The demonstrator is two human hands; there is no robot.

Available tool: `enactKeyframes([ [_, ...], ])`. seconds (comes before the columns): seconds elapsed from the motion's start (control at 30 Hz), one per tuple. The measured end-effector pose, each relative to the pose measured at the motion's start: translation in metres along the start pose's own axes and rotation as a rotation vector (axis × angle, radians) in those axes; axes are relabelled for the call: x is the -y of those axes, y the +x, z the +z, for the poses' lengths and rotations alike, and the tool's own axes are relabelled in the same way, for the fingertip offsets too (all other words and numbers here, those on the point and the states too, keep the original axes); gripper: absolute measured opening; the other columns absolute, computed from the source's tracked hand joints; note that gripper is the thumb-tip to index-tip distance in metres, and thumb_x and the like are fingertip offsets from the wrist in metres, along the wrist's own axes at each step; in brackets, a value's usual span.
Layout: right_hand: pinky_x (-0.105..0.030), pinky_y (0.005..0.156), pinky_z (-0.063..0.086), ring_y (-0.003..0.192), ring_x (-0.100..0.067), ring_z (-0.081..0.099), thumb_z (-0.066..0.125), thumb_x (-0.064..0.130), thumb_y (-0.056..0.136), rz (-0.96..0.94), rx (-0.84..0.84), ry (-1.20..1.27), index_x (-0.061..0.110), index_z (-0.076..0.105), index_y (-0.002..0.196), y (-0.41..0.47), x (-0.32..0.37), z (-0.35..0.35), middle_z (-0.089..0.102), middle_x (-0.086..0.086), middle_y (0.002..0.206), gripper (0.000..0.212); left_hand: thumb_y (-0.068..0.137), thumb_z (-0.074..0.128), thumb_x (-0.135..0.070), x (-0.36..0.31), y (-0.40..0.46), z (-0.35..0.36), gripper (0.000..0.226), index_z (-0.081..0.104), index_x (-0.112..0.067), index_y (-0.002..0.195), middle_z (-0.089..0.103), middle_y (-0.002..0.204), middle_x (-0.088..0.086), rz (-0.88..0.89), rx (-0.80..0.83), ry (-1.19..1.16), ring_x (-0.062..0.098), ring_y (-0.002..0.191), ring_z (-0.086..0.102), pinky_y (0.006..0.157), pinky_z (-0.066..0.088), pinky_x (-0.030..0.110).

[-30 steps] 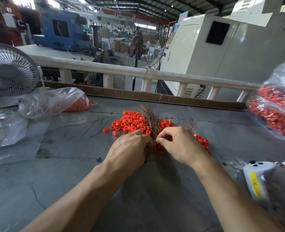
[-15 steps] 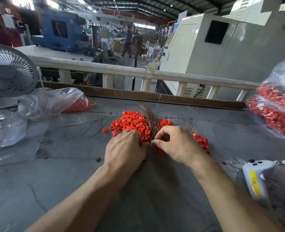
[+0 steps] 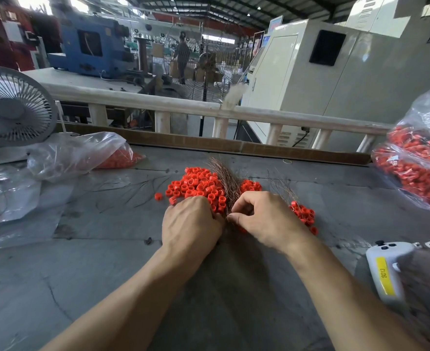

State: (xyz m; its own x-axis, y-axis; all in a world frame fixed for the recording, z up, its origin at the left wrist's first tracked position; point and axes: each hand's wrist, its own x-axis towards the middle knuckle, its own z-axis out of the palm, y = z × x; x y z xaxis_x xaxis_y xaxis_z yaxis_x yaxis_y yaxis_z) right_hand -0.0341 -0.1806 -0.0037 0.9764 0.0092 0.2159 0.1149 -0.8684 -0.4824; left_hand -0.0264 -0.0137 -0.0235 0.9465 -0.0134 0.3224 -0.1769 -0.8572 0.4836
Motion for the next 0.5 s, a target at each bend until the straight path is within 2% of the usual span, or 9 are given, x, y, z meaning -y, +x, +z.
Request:
enactKeyframes([
  [0.1,-0.036,0.075,0.059,0.076,-0.004,0.065,0.078,0.042,0.088,-0.012,-0.006,-0.006,0.032,0.069,0.083,0.000,0.000,0.000,0.070,0.015,0.079,0.014,0.089,0.062,-0.040,-0.003,0.000,-0.004,0.025,0.069,-0.018,0.080,0.070,0.084,-0.003,-0.033,0.037,-0.029,0.022,0.087,0.065,0.084,0.053,0.039],
  [0.2,-0.035,0.075,0.058,0.077,-0.003,0.064,0.078,0.040,0.088,-0.009,-0.003,0.000,0.033,0.070,0.082,0.001,-0.001,0.000,0.070,0.015,0.079,0.013,0.086,0.061,-0.039,-0.006,-0.001,-0.008,0.031,0.066,-0.015,0.069,0.069,0.074,0.000,-0.085,0.045,-0.104,0.022,0.080,0.065,0.077,0.055,0.039],
  [0.33,-0.031,0.072,0.054,0.075,0.000,0.062,0.076,0.043,0.088,0.013,-0.029,0.005,0.034,0.069,0.080,0.001,-0.002,0.000,0.069,0.016,0.076,0.014,0.085,0.063,-0.039,-0.009,-0.007,-0.014,0.029,0.057,-0.019,0.065,0.065,0.074,-0.003,-0.124,0.022,-0.226,0.020,0.078,0.061,0.067,0.049,0.034],
  [0.43,-0.027,0.057,0.047,0.062,-0.002,0.062,0.070,0.047,0.093,0.039,-0.069,0.130,0.032,0.071,0.077,0.001,-0.001,-0.001,0.070,0.014,0.070,0.022,0.083,0.064,-0.037,-0.012,-0.012,-0.017,0.034,0.053,-0.017,0.058,0.060,0.061,-0.001,-0.085,0.013,-0.287,0.015,0.062,0.054,0.054,0.040,0.030],
  [0.5,-0.034,0.062,0.054,0.061,-0.007,0.063,0.065,0.047,0.097,0.083,-0.054,0.285,0.025,0.074,0.076,0.002,0.002,-0.002,0.074,0.010,0.071,0.032,0.081,0.066,-0.036,-0.014,-0.014,-0.016,0.034,0.054,-0.015,0.057,0.061,0.057,0.000,-0.060,0.021,-0.315,0.016,0.057,0.056,0.050,0.042,0.030],
])
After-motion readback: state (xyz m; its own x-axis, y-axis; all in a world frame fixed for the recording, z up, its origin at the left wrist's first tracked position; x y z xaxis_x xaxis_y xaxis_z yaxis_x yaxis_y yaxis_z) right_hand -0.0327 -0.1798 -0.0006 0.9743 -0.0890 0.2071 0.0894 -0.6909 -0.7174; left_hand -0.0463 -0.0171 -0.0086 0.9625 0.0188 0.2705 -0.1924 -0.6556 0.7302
